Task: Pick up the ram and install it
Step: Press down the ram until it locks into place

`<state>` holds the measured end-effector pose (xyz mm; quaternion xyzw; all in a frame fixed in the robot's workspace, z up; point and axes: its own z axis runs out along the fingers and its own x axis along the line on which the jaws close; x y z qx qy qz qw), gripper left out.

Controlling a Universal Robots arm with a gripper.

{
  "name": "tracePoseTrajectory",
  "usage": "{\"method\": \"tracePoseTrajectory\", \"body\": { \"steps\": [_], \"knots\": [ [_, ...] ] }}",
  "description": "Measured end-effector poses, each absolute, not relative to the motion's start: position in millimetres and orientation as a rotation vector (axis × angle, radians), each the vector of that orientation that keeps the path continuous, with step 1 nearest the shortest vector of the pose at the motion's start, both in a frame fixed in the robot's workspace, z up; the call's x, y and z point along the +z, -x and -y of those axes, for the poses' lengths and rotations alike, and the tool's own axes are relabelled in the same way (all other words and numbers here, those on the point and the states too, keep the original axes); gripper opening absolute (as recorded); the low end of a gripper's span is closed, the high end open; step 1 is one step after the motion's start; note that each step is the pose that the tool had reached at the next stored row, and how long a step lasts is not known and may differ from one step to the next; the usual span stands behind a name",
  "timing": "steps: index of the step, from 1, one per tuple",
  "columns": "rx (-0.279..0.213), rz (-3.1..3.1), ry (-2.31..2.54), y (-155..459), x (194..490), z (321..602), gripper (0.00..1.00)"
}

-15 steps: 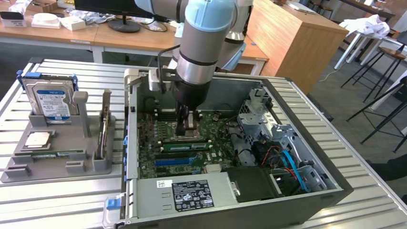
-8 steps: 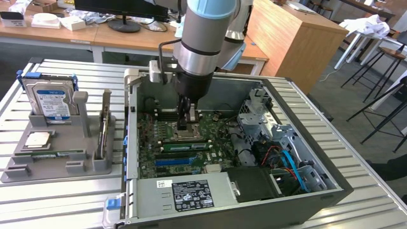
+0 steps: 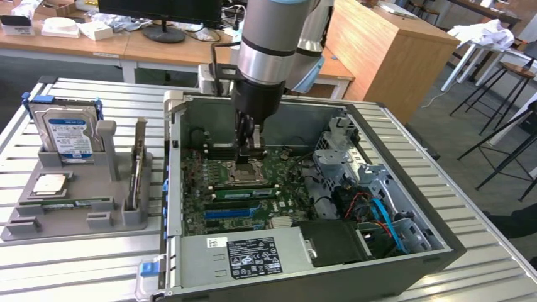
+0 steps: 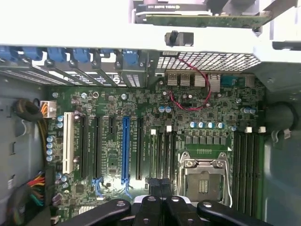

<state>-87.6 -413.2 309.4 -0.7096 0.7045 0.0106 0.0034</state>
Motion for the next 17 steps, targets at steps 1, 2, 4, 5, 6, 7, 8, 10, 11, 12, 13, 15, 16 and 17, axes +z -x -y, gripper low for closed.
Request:
{"method": "tracePoseTrajectory", "body": {
  "steps": [1, 2, 4, 5, 6, 7, 8, 10, 11, 12, 13, 15, 16, 17],
  "knots": [
    [0.033, -2.208, 2.225, 88, 312, 413, 0.1],
    [0.033, -2.208, 2.225, 88, 314, 413, 0.1],
    [0.033, -2.208, 2.225, 88, 319, 413, 0.1],
    [0.033, -2.208, 2.225, 88, 322, 413, 0.1],
    [0.033, -2.208, 2.225, 88, 324, 413, 0.1],
    [0.033, -2.208, 2.225, 88, 327, 413, 0.1],
    [0.033, -2.208, 2.225, 88, 330, 413, 0.1],
    [0.033, -2.208, 2.225, 88, 334, 413, 0.1],
    [0.033, -2.208, 2.225, 88, 336, 413, 0.1],
    [0.033, -2.208, 2.225, 88, 338, 413, 0.1],
    [0.033, -2.208, 2.225, 88, 340, 413, 0.1],
    [0.033, -2.208, 2.225, 88, 343, 413, 0.1],
    [0.033, -2.208, 2.225, 88, 344, 413, 0.1],
    [0.033, -2.208, 2.225, 88, 346, 413, 0.1]
  ]
}}
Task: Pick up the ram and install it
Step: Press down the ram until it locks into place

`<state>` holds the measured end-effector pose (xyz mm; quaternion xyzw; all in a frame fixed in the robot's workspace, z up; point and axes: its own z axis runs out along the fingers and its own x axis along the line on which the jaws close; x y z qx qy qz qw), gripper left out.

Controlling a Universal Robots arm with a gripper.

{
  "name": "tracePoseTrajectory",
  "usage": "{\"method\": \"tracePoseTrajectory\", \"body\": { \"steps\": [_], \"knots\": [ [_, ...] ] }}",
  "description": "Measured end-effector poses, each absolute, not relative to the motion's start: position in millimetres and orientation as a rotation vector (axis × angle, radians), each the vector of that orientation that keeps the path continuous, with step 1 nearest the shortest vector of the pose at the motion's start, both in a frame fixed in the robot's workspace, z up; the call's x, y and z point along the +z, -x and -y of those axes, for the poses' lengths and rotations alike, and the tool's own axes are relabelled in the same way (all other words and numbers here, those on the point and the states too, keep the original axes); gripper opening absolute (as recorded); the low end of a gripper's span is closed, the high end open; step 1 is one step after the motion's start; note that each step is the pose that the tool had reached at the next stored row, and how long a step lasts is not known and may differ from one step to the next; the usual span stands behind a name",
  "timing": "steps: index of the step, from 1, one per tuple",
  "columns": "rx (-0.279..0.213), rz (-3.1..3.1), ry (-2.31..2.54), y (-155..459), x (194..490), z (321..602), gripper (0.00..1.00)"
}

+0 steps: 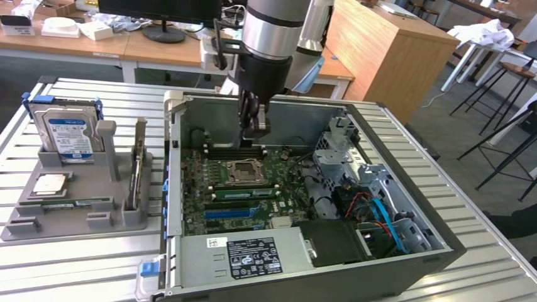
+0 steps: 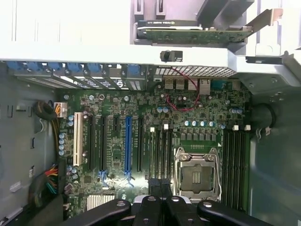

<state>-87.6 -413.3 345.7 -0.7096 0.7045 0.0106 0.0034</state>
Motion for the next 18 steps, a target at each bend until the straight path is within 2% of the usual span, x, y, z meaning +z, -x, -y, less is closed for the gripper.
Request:
{"method": "tracePoseTrajectory", "body": {
  "steps": [18],
  "knots": [
    [0.033, -2.208, 2.225, 86.6, 351.8, 413.3, 0.1]
  ]
}}
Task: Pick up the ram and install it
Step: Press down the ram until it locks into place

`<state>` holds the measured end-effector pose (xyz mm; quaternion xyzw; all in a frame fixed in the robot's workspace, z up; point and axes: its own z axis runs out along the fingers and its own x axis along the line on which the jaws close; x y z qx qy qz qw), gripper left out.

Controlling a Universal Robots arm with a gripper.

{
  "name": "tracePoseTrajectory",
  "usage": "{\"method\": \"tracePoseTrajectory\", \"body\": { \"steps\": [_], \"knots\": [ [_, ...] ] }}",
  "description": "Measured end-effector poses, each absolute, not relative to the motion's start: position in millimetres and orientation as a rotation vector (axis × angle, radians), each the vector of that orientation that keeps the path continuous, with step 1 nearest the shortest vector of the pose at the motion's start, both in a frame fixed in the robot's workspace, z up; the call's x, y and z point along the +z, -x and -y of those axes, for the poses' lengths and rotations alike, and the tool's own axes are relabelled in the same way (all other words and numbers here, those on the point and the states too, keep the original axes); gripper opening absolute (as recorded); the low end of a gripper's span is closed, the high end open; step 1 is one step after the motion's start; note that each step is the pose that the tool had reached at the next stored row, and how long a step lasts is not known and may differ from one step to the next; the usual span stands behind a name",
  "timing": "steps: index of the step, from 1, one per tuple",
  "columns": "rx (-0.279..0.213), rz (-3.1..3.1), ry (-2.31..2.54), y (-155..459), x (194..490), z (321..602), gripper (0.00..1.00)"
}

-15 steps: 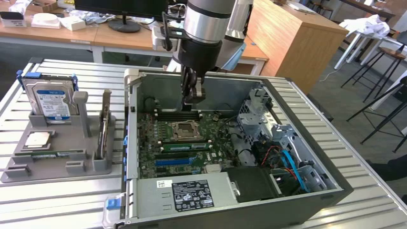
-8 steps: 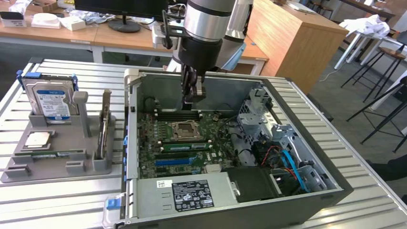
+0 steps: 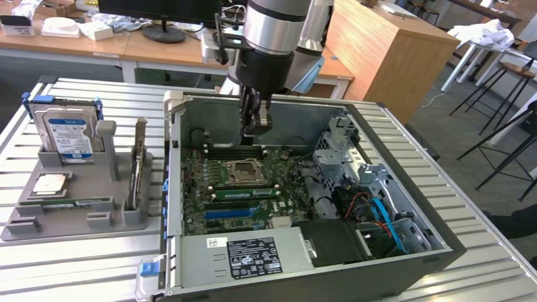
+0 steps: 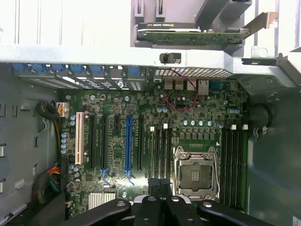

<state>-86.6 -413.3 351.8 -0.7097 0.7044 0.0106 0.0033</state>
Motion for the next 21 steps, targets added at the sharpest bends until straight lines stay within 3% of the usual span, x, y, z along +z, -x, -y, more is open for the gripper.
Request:
{"method": "tracePoseTrajectory", "body": {
  "steps": [21],
  "knots": [
    [0.033, -2.208, 2.225, 54, 352, 413, 0.1]
  ]
}}
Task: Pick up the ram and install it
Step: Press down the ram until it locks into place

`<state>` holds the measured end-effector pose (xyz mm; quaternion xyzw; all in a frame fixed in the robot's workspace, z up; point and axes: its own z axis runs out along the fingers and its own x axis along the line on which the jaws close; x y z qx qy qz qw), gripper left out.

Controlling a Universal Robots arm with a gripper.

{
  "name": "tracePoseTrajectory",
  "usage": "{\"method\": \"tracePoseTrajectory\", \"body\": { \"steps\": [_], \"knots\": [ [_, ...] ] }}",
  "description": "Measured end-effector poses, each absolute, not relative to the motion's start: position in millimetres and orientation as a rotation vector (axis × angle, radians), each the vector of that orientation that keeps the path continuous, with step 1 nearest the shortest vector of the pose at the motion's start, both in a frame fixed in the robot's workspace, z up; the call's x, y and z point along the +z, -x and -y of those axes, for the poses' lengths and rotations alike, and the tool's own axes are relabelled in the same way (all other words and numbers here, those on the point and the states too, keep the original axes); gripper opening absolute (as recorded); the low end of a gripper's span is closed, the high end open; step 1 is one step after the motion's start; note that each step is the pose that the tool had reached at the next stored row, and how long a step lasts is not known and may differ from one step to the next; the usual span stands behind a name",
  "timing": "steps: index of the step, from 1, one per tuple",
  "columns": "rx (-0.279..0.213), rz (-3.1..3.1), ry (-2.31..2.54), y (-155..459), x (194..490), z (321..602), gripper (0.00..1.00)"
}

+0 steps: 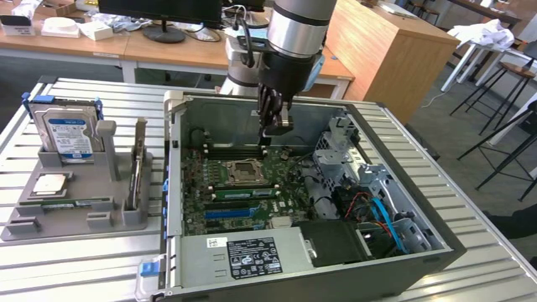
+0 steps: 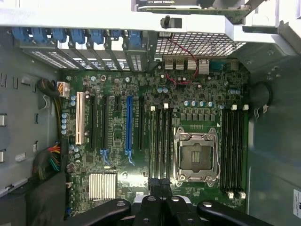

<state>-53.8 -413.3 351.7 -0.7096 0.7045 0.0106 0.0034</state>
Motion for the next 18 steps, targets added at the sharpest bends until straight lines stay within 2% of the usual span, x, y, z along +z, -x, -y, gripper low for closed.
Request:
{"method": "tracePoseTrajectory", "body": {
  "steps": [18],
  "knots": [
    [0.034, -2.209, 2.225, 51.4, 351.7, 413.3, 0.1]
  ]
}}
